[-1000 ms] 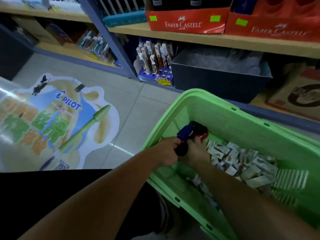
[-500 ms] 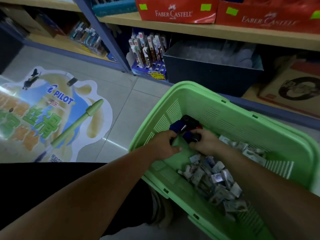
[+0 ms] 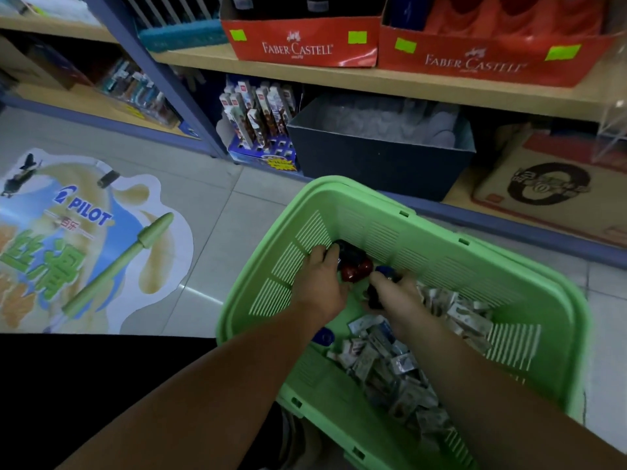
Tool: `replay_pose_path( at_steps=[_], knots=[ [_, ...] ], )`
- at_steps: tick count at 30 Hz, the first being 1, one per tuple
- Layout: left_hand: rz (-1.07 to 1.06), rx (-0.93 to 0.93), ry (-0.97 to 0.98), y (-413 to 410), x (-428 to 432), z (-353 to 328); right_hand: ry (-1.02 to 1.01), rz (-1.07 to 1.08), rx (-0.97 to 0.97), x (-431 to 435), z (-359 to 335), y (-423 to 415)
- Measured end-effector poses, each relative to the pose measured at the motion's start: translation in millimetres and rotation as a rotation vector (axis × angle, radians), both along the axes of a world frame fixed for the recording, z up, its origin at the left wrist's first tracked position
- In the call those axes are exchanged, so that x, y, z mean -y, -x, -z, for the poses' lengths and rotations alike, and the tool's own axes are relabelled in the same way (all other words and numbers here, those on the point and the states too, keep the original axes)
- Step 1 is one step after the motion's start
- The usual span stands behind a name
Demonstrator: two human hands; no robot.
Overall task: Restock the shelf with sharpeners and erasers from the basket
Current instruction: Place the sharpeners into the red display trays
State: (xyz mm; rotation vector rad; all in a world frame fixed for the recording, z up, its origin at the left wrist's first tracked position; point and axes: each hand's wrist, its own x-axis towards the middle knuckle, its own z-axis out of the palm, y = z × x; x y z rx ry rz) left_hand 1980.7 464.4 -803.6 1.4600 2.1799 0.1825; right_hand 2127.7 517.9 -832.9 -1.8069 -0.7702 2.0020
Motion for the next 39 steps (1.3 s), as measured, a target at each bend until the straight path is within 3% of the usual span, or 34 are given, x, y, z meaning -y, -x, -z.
replay_pose_path(
  at_steps=[5, 10, 17, 21, 29, 34, 39],
  knots=[
    [0.159, -0.171, -0.061, 5.8, -3.3, 4.6, 0.018, 0.072, -0.029, -4.6, 10.5, -2.5],
    [0.057, 0.000, 0.007, -6.0, -13.0, 19.6, 0.093, 0.153, -0.143, -9.6, 11.4, 6.8],
    [0.194, -0.057, 0.006, -9.3, -14.5, 31.3, 0.144, 0.132, -0.184, -12.2, 16.8, 4.8],
    [0.101, 0.062, 0.093, -11.1, -20.1, 37.7, 0.150, 0.111, -0.218, -14.7, 19.4, 2.0],
    [0.046, 0.239, 0.085, 10.7, -31.8, 34.9, 0.200, 0.076, -0.284, -17.1, 16.2, -5.3],
    [0.157, 0.185, 0.147, 6.5, -24.4, 37.5, 0.193, 0.079, -0.228, -17.0, 6.9, -3.9],
    [0.029, 0.300, 0.155, 10.0, -25.3, 42.6, 0.103, 0.011, -0.023, -14.6, 6.9, -4.4]
  ],
)
